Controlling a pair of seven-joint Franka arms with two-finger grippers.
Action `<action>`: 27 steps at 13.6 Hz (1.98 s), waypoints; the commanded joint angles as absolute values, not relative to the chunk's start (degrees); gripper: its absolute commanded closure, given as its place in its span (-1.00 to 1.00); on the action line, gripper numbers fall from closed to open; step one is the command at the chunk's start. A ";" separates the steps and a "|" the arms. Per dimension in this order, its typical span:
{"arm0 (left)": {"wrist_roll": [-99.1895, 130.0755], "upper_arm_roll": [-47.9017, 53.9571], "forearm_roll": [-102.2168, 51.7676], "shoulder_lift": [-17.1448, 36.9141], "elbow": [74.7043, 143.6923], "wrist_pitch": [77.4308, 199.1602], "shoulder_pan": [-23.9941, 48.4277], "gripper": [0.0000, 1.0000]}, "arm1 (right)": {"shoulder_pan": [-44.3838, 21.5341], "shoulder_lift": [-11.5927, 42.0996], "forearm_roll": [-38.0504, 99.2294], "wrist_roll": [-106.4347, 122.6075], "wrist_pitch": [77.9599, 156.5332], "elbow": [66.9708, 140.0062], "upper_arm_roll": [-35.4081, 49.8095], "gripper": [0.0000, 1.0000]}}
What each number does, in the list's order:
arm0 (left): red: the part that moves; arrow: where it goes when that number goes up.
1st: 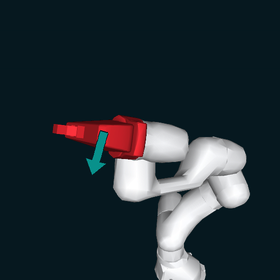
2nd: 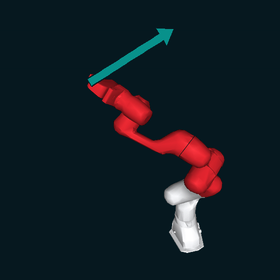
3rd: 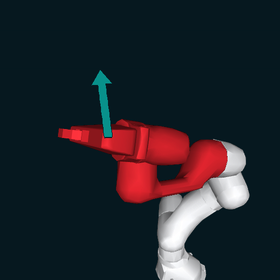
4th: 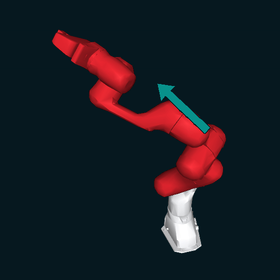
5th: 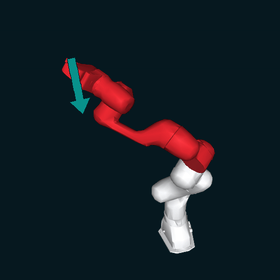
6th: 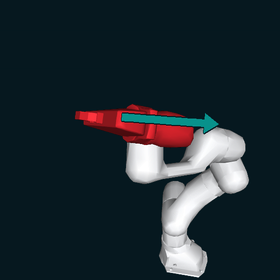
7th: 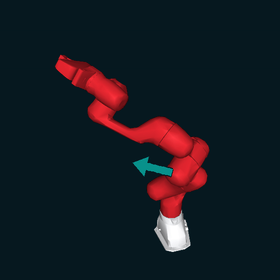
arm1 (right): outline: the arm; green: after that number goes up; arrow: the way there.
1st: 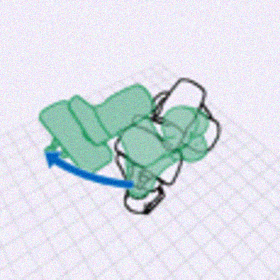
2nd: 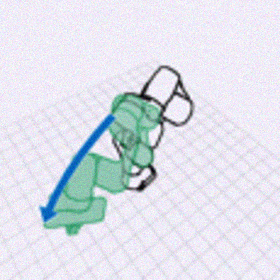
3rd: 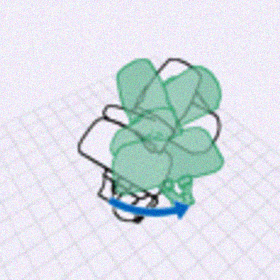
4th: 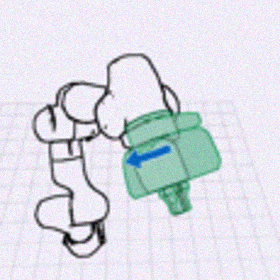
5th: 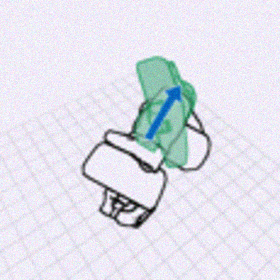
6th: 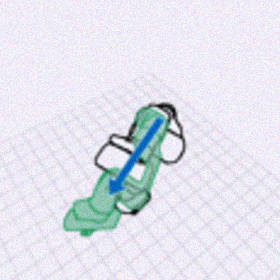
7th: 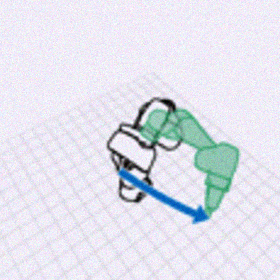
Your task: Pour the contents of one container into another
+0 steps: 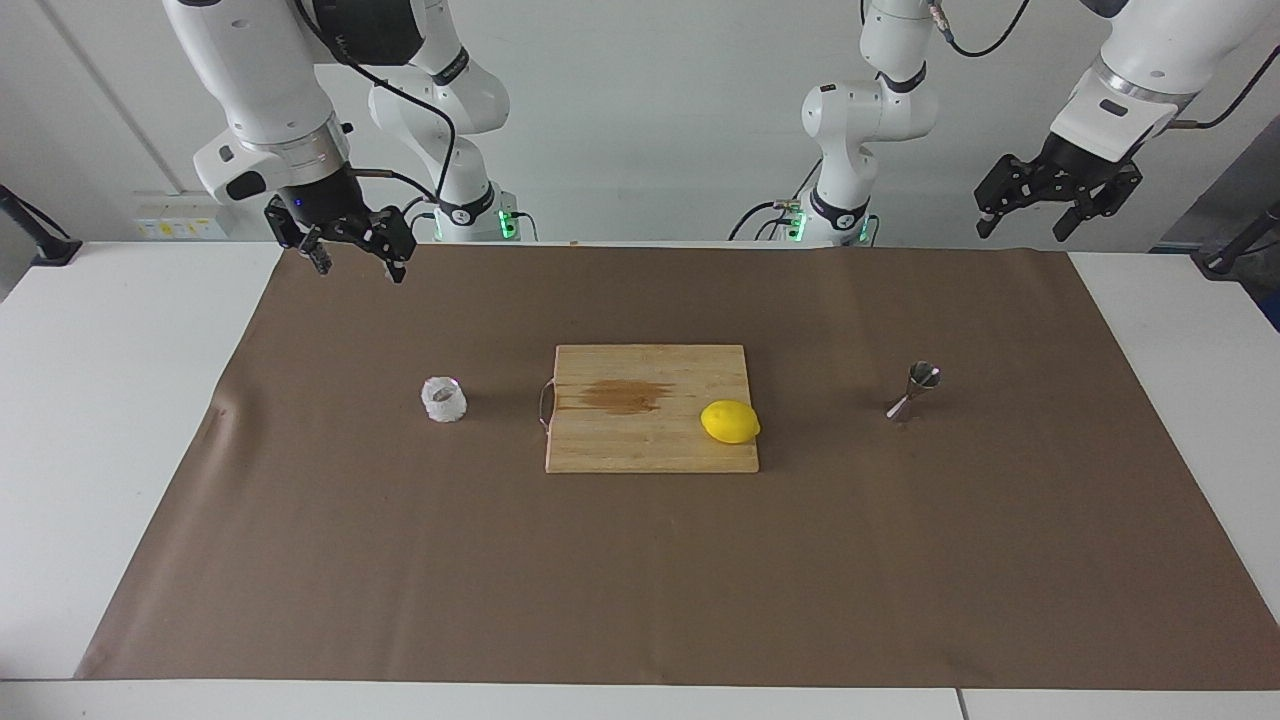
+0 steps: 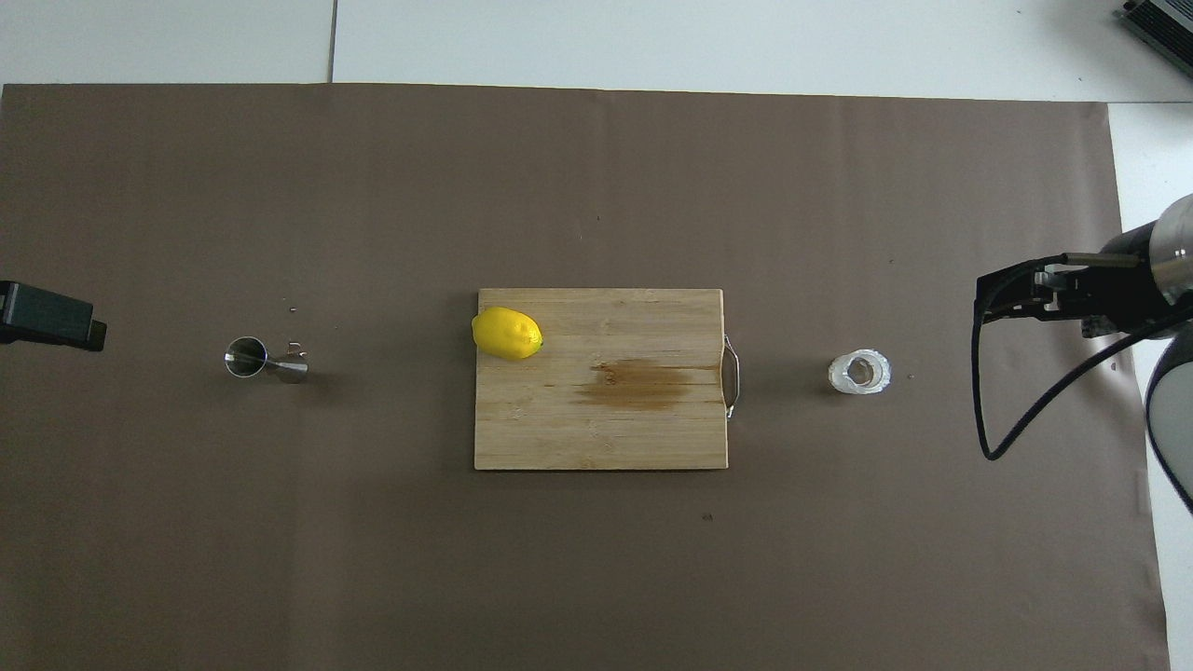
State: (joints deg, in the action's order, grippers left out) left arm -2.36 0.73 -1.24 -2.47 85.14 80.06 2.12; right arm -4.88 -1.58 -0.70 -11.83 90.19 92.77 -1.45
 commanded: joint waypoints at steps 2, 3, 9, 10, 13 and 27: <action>-1.50 -0.17 -2.11 -2.55 85.52 79.98 2.81 -1.00 | -4.13 -2.81 0.26 -10.63 90.53 94.13 -1.23 -1.00; -1.49 -0.18 -2.20 -2.37 85.43 79.98 2.64 -1.00 | -4.13 -2.81 0.26 -10.63 90.53 94.13 -1.23 -1.00; -1.32 -0.35 -2.37 -0.97 86.13 79.89 2.20 -1.00 | -4.13 -2.81 0.26 -10.63 90.53 94.13 -1.23 -1.00; -1.06 -0.53 -3.16 0.16 86.13 79.81 1.24 -1.00 | -4.13 -2.81 0.26 -10.63 90.53 94.13 -1.23 -1.00; -0.88 -0.53 -7.37 4.03 86.31 80.24 -4.02 -1.00 | -4.13 -2.81 0.26 -10.63 90.62 94.13 -1.23 -1.00; 17.20 -0.62 -13.45 17.13 87.36 82.09 -15.12 -1.00 | -4.13 -2.81 0.26 -10.63 90.61 94.13 -1.23 -1.00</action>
